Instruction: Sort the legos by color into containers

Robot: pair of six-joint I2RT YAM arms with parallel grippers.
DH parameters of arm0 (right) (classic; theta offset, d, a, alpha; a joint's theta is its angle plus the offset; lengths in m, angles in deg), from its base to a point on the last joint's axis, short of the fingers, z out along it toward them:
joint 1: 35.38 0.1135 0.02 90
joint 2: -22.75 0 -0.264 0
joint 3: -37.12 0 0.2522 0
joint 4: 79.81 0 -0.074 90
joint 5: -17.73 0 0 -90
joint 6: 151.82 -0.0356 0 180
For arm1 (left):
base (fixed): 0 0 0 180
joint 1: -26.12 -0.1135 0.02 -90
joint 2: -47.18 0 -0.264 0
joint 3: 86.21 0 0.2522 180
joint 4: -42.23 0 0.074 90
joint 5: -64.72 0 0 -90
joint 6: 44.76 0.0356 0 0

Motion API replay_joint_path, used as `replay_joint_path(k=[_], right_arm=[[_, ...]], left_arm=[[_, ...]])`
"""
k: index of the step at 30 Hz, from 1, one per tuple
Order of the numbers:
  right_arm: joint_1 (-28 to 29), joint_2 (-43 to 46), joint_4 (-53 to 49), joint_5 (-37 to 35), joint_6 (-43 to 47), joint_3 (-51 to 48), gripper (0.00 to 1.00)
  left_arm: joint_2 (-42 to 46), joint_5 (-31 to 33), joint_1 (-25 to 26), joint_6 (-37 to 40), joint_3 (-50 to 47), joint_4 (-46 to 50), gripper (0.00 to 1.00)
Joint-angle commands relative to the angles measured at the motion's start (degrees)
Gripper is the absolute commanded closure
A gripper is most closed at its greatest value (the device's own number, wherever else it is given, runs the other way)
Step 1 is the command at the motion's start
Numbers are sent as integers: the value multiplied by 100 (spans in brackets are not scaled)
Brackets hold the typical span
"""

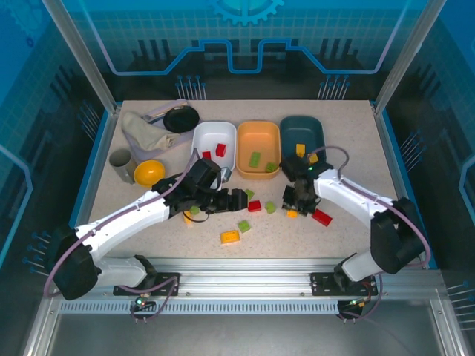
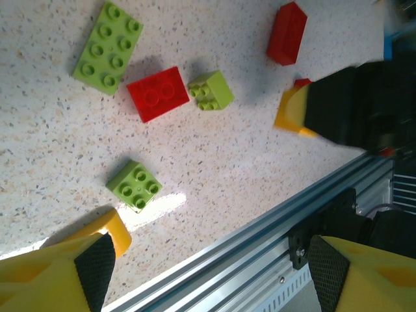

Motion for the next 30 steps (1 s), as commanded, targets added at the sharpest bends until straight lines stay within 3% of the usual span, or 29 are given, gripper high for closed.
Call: replay_joint_path(k=[1, 5, 10, 17, 22, 25, 30], right_arm=[[-622, 182, -213, -652, 1043, 705, 78], [-1391, -479, 241, -196, 2055, 1599, 79], [-1736, -1889, 291, 231, 2899, 3029, 79], [-1889, -3485, 31, 609, 3016, 4337, 78], [-1879, -4139, -102, 719, 2877, 4795, 78], [-1896, -4327, -188, 717, 2736, 4861, 72], [-1912, -4340, -203, 638, 2664, 4808, 53]], left_arm=[[-153, 356, 37, -178, 539, -74, 18], [-535, 508, 25, -262, 970, -118, 18], [-960, 623, -17, -289, 1458, -57, 18], [-1140, 770, -73, -406, 1632, -39, 19], [-1020, 911, -74, -558, 1512, 20, 18], [-917, 988, -68, -635, 1394, 90, 19], [-935, 1007, -69, -767, 1348, 288, 19]])
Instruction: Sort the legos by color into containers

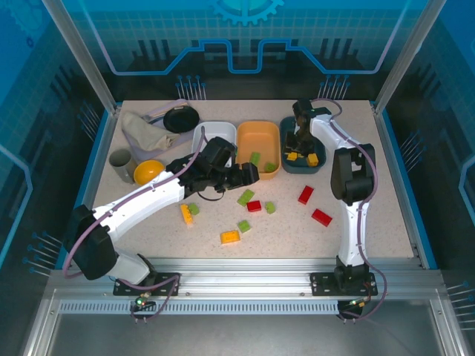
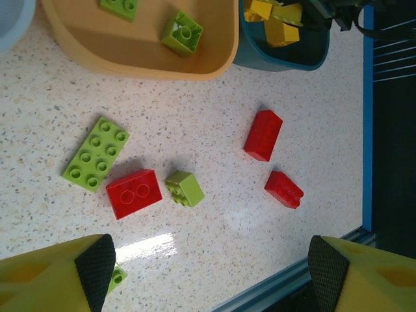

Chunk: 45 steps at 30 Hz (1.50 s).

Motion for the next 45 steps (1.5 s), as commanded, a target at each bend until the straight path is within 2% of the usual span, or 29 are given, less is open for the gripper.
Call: replay_joint_path(k=[1, 7, 11, 17, 21, 28, 34, 39, 45], right_arm=[[-103, -10, -206, 53, -74, 149, 50], [-66, 639, -235, 30, -132, 127, 41], [66, 1538, -66, -195, -136, -393, 41], [599, 3742, 998, -303, -145, -2854, 38], [1018, 4930, 1267, -172, -269, -4245, 37], [1552, 6410, 911, -228, -705, -5487, 36], [1574, 6973, 591, -369, -789, -5644, 35], [1559, 6974, 551, -396, -773, -5611, 35], [1574, 7057, 844, -85, -739, -5604, 35]], left_arm=[[118, 128, -39, -190, -87, 302, 19], [-123, 172, -54, -448, 17, 717, 19], [-603, -300, -68, -477, 186, 753, 21], [-1840, -718, -75, -846, 815, 1374, 22], [-2419, -854, -23, -1266, 1212, 1612, 19], [-3131, -917, 51, -1408, 1744, 1807, 17], [-3614, -897, 122, -1351, 2144, 2069, 19], [-3863, -820, 218, -1295, 2338, 2317, 20], [-3976, -799, 263, -1303, 2327, 2270, 29]])
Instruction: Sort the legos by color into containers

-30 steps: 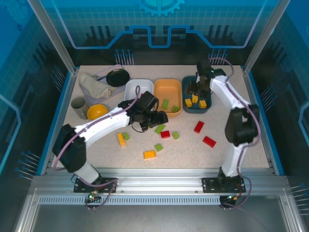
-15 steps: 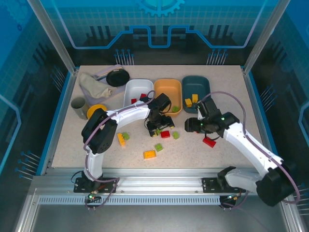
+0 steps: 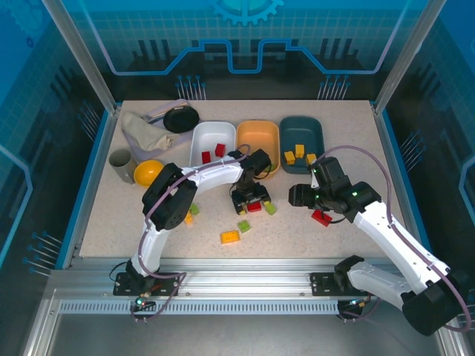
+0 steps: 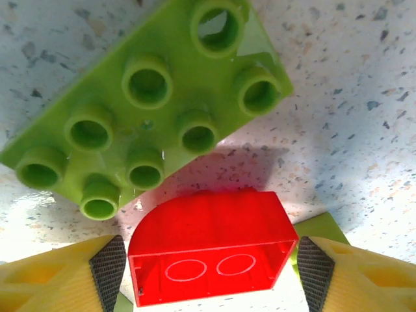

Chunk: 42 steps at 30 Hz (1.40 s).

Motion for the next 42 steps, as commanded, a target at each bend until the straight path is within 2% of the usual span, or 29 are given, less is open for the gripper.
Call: replay_joint_path(k=[1, 4, 11, 17, 24, 28, 33, 37, 42], right_arm=[[58, 114, 150, 227, -20, -23, 35], [59, 82, 130, 242, 7, 13, 35], [55, 28, 146, 254, -10, 33, 35], [59, 53, 137, 257, 22, 109, 35], [93, 391, 329, 596, 347, 260, 36], [270, 392, 889, 1207, 468, 286, 36], [709, -282, 1506, 1493, 341, 653, 36], [937, -958, 1581, 1344, 285, 1171, 35], [973, -1506, 1411, 1216, 271, 1614, 35]], left_arm=[[-118, -45, 58, -12, 135, 231, 30], [-146, -8, 79, 5, 135, 244, 35], [-182, 173, 92, 140, 218, 289, 52], [-38, 413, 134, 276, 381, 517, 55], [823, 1058, 123, 455, 655, 1097, 55], [1236, 1227, -273, 588, 643, 1306, 55], [1323, 1152, -1124, 927, 662, 1205, 55], [900, 1092, -1672, 1364, 1063, 1100, 55], [124, 1034, -2086, 1647, 1622, 1041, 54]])
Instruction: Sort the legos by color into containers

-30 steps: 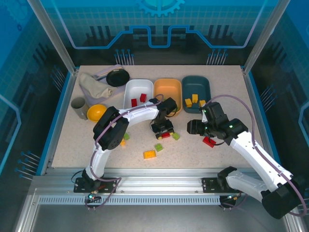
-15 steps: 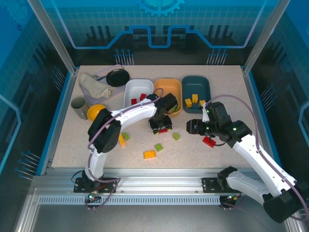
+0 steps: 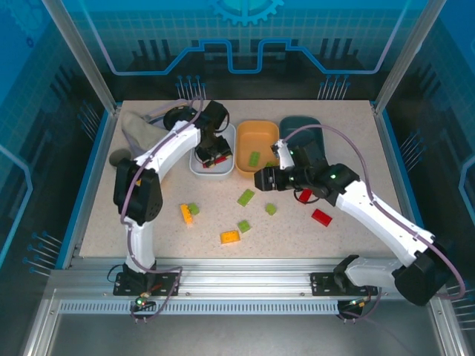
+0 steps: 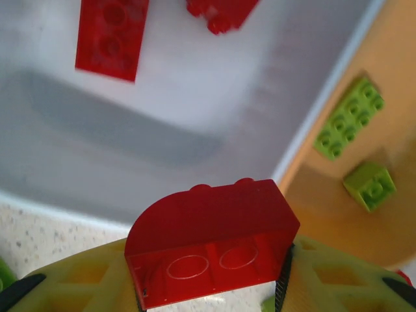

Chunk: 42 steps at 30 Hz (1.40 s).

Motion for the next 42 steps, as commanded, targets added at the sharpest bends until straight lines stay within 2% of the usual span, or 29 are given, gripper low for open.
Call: replay_joint_path(k=[1, 6, 13, 19, 24, 27, 30, 34, 37, 42], right_arm=[[72, -230, -12, -10, -18, 363, 36], [73, -446, -139, -35, -73, 446, 36], [81, -592, -330, -200, -161, 406, 36], [147, -933, -843, -617, -274, 597, 35], [537, -1404, -1159, -1099, -461, 881, 35], [889, -1820, -1318, -1431, -609, 1154, 35], [1328, -2243, -1134, -1456, -454, 1419, 35], [1918, -2993, -707, -895, 548, 1894, 34], [2269, -3629, -724, -911, 1367, 2302, 32], [2364, -4466, -814, -896, 1607, 2842, 29]], left_arm=[[-565, -71, -147, 406, 378, 85, 54], [-1216, -176, -268, 518, 921, 90, 52], [-1629, -249, -321, 578, 1119, 108, 43], [-1438, -273, -321, 578, 1100, 118, 32], [-929, -225, -312, 544, 1022, 171, 27], [-268, -99, -297, 478, 637, 107, 24], [711, 142, -295, 363, -194, -68, 23], [2360, 490, -273, 45, -1748, -258, 21], [3606, 709, -251, -198, -2905, -241, 21], [5352, 850, -245, -571, -4319, 16, 21]])
